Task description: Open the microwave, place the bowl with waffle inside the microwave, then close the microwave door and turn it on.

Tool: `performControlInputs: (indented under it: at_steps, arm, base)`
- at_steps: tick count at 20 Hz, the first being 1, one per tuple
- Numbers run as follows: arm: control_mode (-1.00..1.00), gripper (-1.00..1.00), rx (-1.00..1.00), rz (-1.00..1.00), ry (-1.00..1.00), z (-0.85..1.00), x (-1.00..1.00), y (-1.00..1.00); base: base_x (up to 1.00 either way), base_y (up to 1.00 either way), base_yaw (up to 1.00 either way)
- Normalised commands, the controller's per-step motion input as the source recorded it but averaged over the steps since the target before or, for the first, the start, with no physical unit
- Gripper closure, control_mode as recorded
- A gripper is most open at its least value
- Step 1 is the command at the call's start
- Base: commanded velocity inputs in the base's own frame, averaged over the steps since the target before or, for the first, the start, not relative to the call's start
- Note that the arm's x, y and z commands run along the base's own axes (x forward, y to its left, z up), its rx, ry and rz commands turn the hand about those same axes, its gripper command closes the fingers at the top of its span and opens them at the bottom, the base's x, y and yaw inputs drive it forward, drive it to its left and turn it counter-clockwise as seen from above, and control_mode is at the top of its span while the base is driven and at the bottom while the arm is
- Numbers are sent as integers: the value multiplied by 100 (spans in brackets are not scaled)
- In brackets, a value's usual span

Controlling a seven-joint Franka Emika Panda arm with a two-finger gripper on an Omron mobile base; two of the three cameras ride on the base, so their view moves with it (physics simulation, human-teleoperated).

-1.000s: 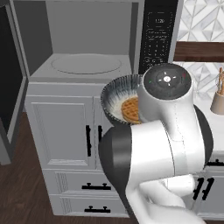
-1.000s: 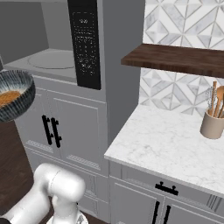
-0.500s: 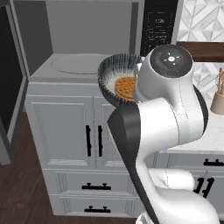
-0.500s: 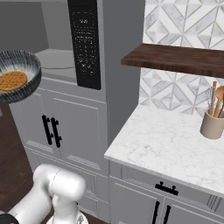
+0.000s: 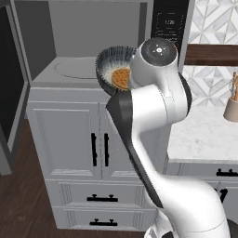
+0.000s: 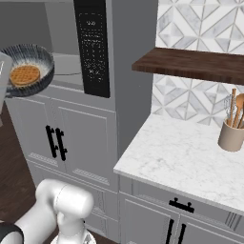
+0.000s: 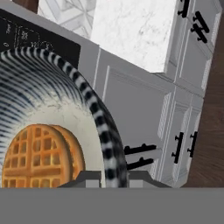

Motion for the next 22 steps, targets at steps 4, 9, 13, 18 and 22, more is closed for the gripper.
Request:
performControlInputs:
  at_steps: [4,9,13,18,22]
  arm:
    - [-100,100,0,0,2,0,95,24]
    - [-100,100,0,0,8,0,91,13]
    - [-100,100,0,-1,8,8,82,21]
    - [-100,100,-2,-6,12,13,84,25]
    - [-100,100,-6,-8,12,2,98,15]
  base:
    - [0,0,0]
    - [0,0,0]
    - [0,0,0]
    - [0,0,0]
    - [0,0,0]
